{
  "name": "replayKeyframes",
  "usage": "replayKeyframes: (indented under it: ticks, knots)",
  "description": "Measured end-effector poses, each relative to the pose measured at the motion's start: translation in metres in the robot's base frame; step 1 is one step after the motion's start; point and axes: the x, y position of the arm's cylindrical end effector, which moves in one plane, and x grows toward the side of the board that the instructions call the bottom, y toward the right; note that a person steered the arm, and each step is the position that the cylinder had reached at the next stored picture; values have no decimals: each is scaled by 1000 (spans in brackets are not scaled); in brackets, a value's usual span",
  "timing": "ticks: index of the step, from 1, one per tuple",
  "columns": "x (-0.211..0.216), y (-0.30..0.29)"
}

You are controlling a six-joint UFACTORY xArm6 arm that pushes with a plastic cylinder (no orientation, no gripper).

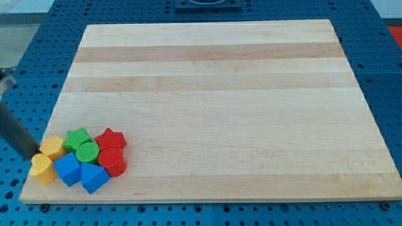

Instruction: Separate the yellow heart from the group of blocks

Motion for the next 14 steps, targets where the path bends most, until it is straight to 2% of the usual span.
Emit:
replayKeyframes:
  ticks: [3, 5, 8, 10, 12, 14]
  knots:
    - [59, 3]
    - [44, 5]
    - [43, 15]
    - [24, 15]
    - [17, 53]
    - [-8, 87]
